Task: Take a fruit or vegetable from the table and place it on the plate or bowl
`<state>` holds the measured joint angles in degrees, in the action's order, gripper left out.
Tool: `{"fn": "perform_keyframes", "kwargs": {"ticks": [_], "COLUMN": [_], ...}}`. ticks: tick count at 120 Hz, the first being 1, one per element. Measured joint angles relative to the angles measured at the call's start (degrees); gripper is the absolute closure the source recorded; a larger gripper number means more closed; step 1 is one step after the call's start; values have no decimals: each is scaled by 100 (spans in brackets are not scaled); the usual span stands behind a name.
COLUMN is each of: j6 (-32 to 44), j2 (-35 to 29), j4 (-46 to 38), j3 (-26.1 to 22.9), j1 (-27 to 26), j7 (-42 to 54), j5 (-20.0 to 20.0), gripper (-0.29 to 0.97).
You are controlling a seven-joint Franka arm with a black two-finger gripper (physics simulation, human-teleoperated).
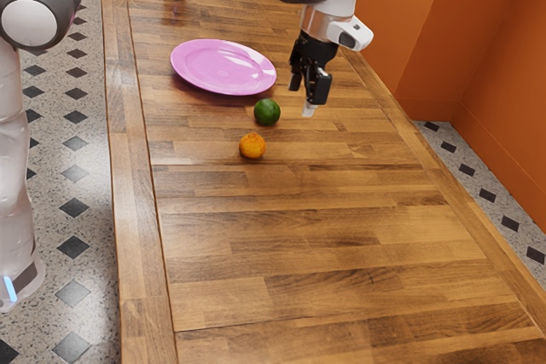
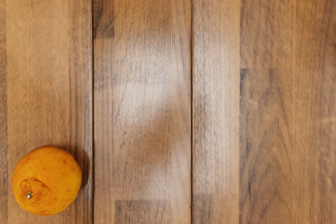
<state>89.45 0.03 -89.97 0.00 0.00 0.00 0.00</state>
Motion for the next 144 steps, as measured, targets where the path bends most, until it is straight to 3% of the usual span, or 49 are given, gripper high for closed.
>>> {"fn": "perform_keyframes", "kwargs": {"ticks": [5,13,46,69,105,118,144], "j6": [-19,-42,-88,-135,-84,184,538], "j2": [628,1008,1170,1324,1634,1321,946], "j4": [1166,1881,2216,1713,1413,630,-10], "j3": [200,319,370,887,1145,1157,1179], "j1": [-156,38,149,190,212,225,213], "j7": [9,25,70,93,110,114,118], "j5": [-75,-150,-231,-222,-255,-252,-223], "gripper": [0,0,0,0,0,0,0]}}
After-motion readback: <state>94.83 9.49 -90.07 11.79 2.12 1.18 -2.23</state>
